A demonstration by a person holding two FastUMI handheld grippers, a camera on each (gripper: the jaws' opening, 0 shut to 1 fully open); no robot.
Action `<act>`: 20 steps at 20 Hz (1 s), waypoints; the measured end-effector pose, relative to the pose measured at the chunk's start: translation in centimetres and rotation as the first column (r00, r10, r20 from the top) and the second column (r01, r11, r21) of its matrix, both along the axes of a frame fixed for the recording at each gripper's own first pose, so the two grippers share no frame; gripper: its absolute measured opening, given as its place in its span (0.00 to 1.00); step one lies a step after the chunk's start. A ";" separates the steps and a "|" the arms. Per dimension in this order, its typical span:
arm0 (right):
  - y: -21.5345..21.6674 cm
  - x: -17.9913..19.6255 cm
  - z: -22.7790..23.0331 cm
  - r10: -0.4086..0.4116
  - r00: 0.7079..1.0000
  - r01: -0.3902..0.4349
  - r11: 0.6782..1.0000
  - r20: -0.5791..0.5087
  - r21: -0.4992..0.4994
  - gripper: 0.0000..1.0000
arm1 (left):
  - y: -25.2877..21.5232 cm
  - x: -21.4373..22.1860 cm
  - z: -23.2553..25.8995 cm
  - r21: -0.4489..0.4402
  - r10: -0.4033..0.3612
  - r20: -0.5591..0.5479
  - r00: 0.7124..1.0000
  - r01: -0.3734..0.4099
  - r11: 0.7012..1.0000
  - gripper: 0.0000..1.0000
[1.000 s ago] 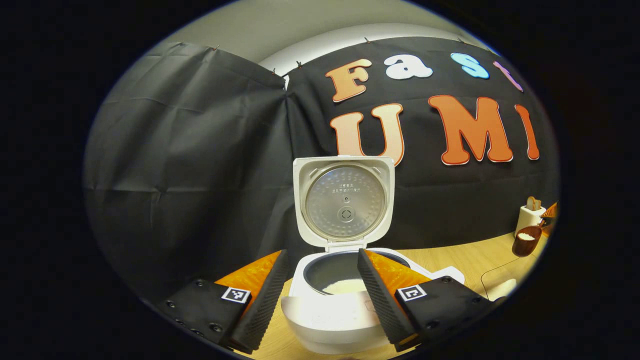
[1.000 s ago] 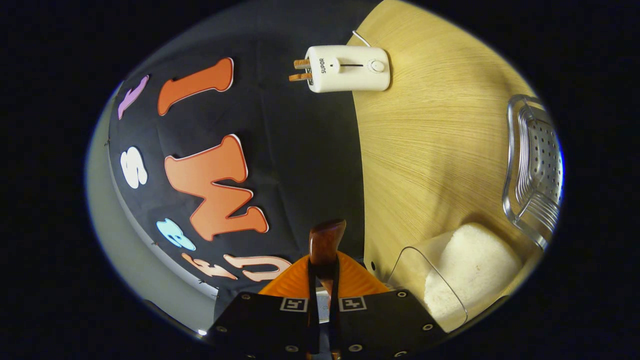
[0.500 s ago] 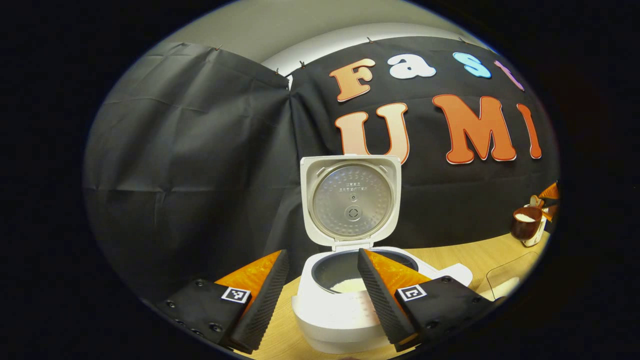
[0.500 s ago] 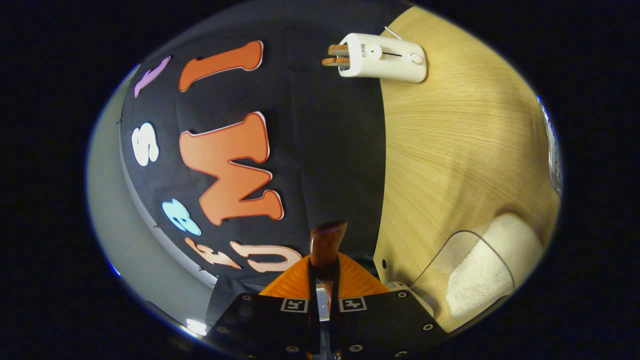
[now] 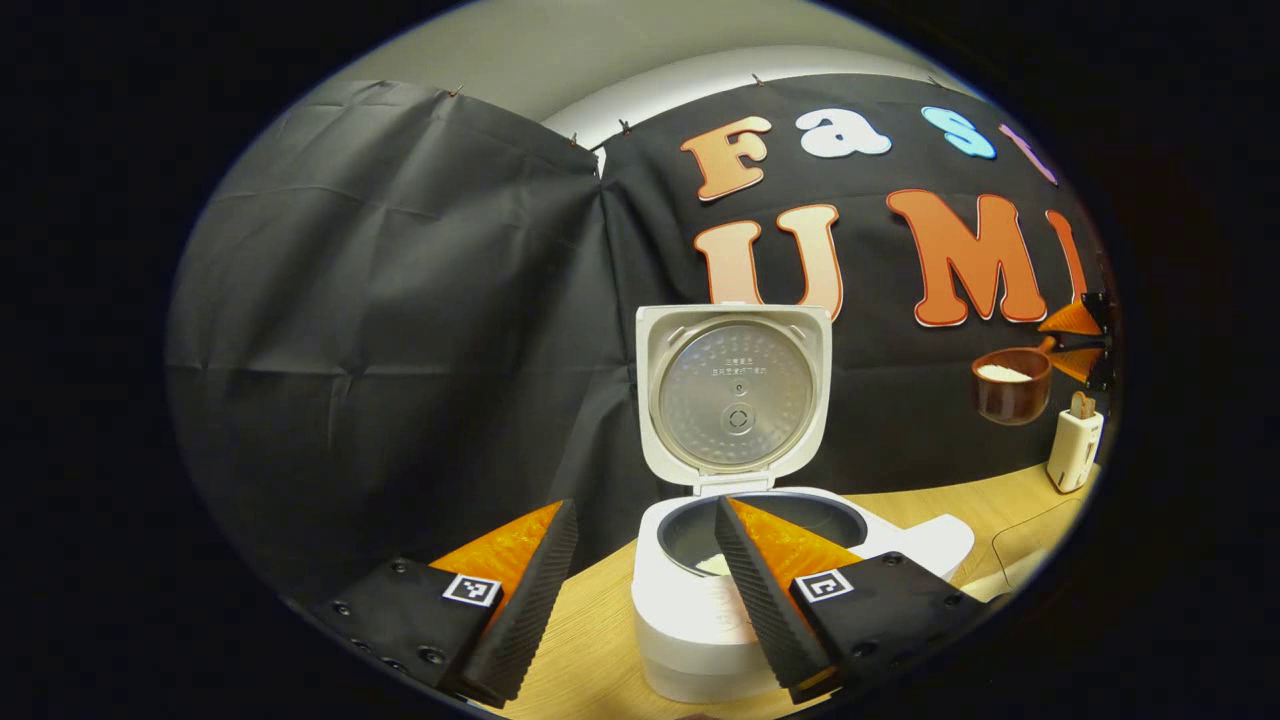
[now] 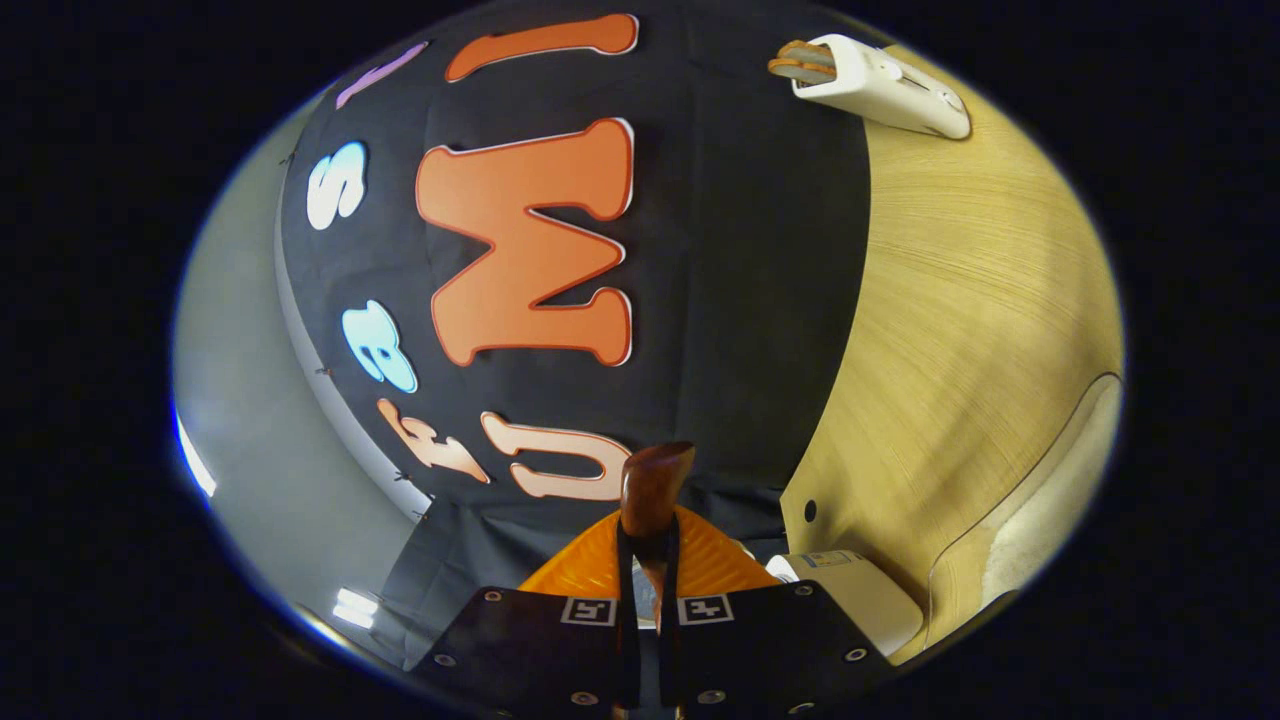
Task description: Close the left gripper, press the button to open the rice cooker; take a wooden spoon from the chopstick holder with the right hand, scoop a spoonful of rice and pour it into the rice cooker, then put the wooden spoon back into the chopstick holder.
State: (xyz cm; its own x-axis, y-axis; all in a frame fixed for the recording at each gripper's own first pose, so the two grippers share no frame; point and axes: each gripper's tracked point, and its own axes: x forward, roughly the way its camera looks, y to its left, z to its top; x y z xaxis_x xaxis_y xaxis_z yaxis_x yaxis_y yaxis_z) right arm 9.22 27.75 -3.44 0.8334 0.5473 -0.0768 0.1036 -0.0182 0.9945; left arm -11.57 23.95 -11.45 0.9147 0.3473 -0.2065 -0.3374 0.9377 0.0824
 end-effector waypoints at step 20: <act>18.6 4.5 3.4 0.211 0.938 -0.088 0.913 0.276 -0.397 0.08 | 5.8 -2.6 -1.5 0.005 0.117 -0.047 0.992 -0.117 0.993 0.87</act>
State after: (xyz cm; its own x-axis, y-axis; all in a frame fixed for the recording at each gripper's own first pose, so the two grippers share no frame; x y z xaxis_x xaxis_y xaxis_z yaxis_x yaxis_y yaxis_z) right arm 13.74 46.34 -0.07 0.7589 0.6490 -0.0544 -0.2355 0.3513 0.9062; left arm -14.19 29.74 -12.96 0.8570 0.4518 -0.2478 -0.4405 0.8918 0.1027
